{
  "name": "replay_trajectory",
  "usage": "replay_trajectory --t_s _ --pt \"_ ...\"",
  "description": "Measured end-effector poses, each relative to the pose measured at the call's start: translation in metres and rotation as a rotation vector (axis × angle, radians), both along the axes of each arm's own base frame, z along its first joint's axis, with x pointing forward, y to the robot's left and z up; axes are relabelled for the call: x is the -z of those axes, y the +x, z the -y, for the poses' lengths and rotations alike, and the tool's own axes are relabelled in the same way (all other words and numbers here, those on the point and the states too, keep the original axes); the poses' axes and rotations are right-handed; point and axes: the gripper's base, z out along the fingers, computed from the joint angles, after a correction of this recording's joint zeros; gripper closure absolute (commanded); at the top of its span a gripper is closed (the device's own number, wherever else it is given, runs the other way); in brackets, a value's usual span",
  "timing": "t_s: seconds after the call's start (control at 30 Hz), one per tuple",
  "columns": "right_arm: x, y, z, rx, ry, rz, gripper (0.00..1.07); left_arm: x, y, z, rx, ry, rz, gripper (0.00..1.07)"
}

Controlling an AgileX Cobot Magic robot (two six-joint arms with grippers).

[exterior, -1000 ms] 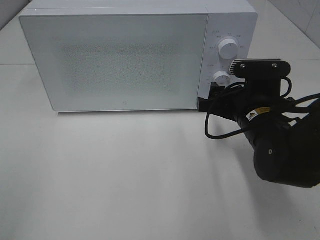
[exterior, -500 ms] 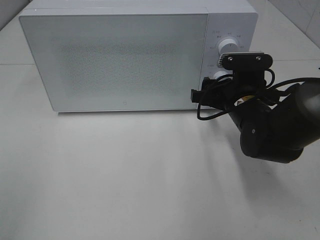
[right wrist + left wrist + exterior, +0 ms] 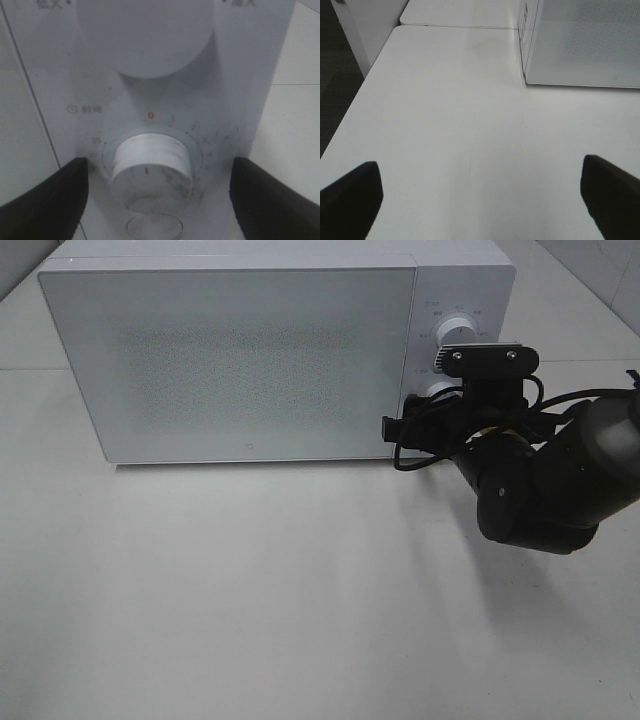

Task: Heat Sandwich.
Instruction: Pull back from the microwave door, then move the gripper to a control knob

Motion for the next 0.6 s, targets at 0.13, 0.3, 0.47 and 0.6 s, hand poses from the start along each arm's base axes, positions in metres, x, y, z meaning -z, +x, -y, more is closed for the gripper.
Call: replay_trajectory --t_s 0.13,0.3,0.47,0.6 --pt "0.0002 -0.0001 0.0 0.001 0.0 -0.002 0.32 0.0 0.0 0.0 0.0 0.0 0.0 0.05" --pt "-0.0003 -0.0003 -0.002 0.0 0.0 0.0 0.32 0.0 0.0 0.0 0.0 0.0 0.0 0.05" --pt "-0.0003 -0.0004 -0.0023 -0.001 0.0 0.0 0.32 0.0 0.0 0.0 0.0 0.0 0.0 0.05" --pt "-0.0003 -0.0004 -0.0023 -0.001 0.0 0.0 0.35 0.0 0.0 0.0 0.0 0.0 0.0 0.05"
